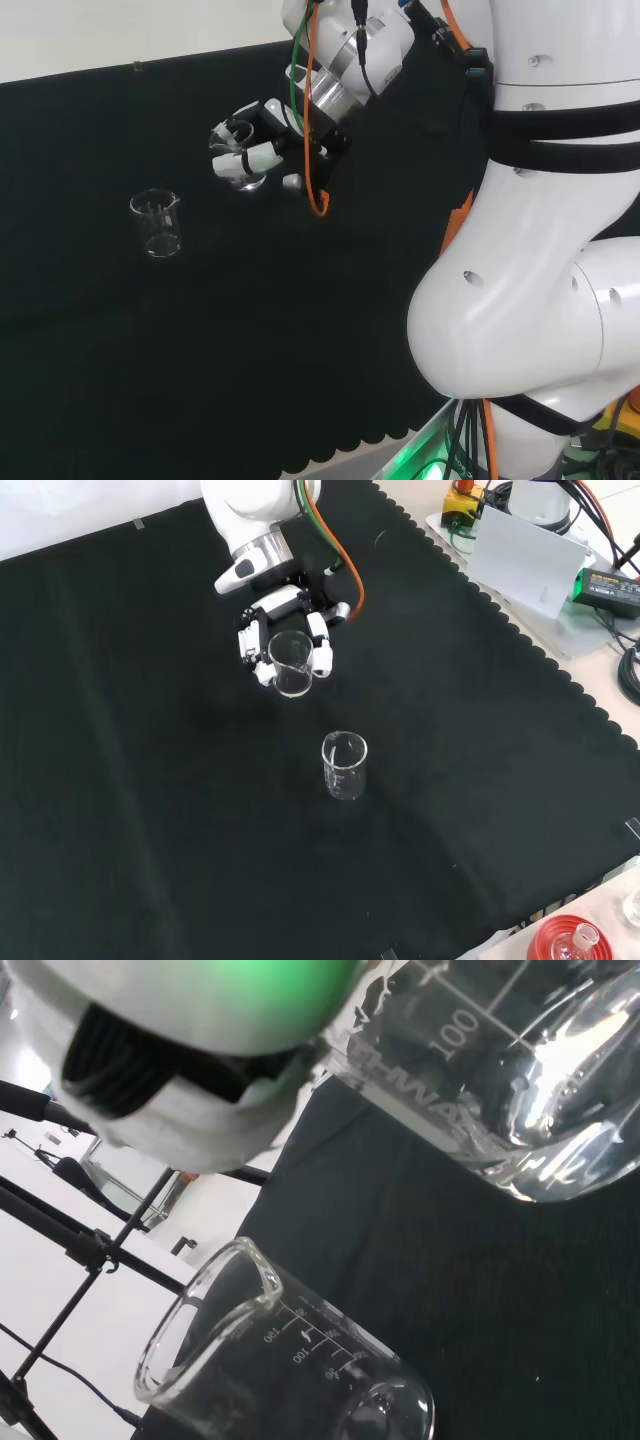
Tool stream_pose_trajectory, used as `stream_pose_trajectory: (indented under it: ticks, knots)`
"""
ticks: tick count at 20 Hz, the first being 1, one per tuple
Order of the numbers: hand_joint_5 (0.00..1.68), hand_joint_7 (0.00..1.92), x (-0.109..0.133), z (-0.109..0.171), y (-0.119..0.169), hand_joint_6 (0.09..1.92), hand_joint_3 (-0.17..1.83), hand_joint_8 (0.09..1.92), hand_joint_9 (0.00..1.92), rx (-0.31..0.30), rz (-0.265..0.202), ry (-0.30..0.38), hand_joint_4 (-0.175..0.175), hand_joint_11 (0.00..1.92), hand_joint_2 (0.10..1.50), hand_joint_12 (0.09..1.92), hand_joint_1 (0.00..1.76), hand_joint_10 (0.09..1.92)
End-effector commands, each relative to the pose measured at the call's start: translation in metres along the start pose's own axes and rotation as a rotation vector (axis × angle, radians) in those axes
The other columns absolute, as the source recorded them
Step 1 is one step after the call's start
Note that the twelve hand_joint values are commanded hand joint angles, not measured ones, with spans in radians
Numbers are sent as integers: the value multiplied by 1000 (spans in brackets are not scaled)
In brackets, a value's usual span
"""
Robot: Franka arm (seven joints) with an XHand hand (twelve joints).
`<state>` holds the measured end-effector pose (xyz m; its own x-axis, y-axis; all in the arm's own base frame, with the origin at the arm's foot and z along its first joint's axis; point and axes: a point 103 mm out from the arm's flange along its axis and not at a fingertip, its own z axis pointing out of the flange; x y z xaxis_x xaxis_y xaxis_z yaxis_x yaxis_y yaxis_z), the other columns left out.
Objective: Pour the water from the handheld beaker into the one on the table.
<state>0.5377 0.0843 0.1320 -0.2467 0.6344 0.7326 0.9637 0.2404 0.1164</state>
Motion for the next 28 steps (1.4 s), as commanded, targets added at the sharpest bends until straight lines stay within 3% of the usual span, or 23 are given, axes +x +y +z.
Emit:
stream_pose_trajectory:
  ticks: [1,18,28]
  knots:
    - [1507,1654,1,-9,-7,171,546,87,1565,-5,13,-20,67,1215,654,835,1181,87]
    - [1522,1671,35,2,-10,155,584,87,1579,-30,36,-230,52,1223,630,834,1187,87]
    - [1525,1679,57,17,-8,153,592,87,1589,8,36,-393,44,1230,625,837,1189,87]
